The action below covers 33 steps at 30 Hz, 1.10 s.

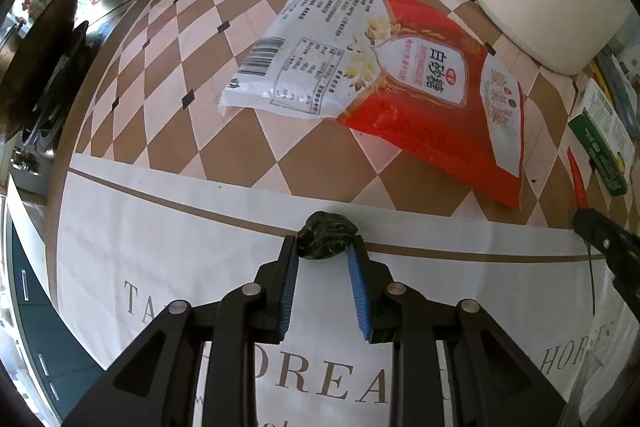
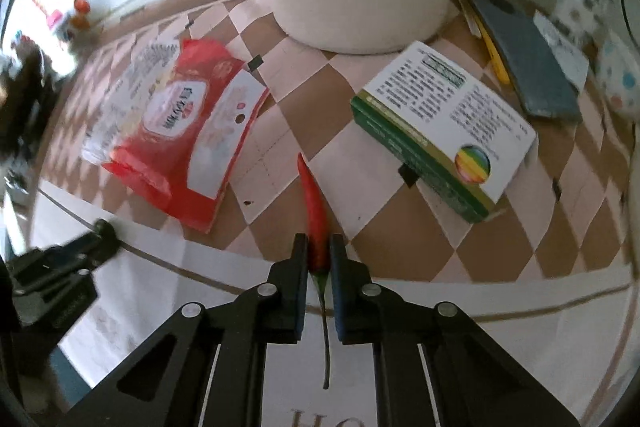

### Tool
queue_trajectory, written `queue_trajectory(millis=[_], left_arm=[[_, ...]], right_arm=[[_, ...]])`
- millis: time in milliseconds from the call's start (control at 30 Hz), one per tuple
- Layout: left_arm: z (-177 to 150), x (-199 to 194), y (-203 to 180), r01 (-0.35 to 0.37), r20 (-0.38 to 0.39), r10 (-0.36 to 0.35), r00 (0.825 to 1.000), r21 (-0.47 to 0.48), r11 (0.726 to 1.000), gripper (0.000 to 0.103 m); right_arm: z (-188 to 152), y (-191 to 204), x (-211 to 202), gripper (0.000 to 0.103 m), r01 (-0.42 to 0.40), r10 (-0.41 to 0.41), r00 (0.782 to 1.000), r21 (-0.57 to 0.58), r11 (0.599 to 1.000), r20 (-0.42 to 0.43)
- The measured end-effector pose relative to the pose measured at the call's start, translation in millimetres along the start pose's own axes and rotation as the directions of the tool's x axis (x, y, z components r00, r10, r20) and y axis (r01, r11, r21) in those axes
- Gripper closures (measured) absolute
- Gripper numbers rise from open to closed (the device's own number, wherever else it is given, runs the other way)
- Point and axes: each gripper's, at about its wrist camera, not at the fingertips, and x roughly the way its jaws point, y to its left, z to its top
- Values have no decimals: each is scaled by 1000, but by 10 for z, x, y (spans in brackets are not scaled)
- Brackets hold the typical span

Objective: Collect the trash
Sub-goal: 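Carry the dark clip and red chili down over the bin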

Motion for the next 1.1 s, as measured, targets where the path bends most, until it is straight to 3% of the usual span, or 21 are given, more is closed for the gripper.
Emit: queue_trajectory(millis=[300, 533, 733, 967, 1100], left_arm=[[-125, -439, 128, 7, 96, -9, 995, 23, 1000, 81], [-386, -874, 446, 8, 190, -12, 982, 22, 1000, 81], [-850, -1205, 930, 27, 259, -30, 965, 13, 1000, 81], [-1713, -1452, 1647, 28, 303, -31, 953, 14, 1000, 81], [-2143, -1396, 1977, 13, 278, -17, 960, 17, 1000, 81]], right_arm=[[-222, -30, -384, 92, -167, 166, 986, 125, 978, 23], [-573, 350, -740, 92, -195, 189, 980, 101, 976, 63], [-951, 806, -1058, 92, -201, 193, 975, 62, 978, 107], [-1825, 1428, -1444, 92, -182, 168, 971, 76, 980, 169], [-2410, 1774, -1456, 92, -173, 154, 975, 114, 978, 158]])
